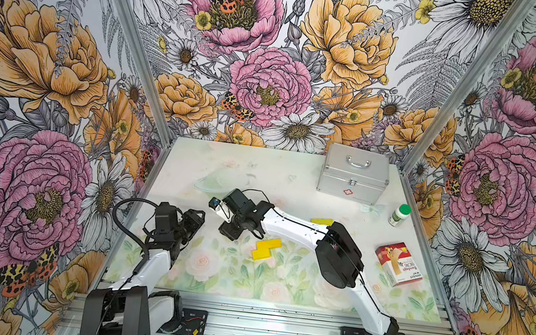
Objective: Assemble the letter p with building blocks
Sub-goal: Place the building block at the center of the board.
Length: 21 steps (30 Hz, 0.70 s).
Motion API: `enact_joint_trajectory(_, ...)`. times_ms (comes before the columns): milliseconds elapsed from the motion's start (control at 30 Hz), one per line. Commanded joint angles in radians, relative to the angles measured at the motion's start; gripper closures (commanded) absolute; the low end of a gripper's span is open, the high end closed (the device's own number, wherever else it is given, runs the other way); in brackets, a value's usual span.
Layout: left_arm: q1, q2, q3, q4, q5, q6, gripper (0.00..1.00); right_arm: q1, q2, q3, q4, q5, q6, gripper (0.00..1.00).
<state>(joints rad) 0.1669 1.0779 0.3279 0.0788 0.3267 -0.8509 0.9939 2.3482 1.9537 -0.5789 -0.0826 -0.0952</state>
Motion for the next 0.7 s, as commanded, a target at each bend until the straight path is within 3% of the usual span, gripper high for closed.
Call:
enact_joint_trajectory(0,0.011,-0.019,-0.018,0.036,0.026,-0.003,0.42,0.009,0.057,0.036,0.022,0.001,0.008,0.57)
enact_joint_trajectory(200,0.011,-0.022,-0.018,0.038,0.029,0.001,0.42,0.009,0.068,0.043,0.024,0.002,0.024,0.53)
enact_joint_trajectory(667,0.01,-0.026,-0.027,0.038,0.039,0.01,0.42,0.002,-0.063,-0.054,0.164,0.009,0.084,0.26)
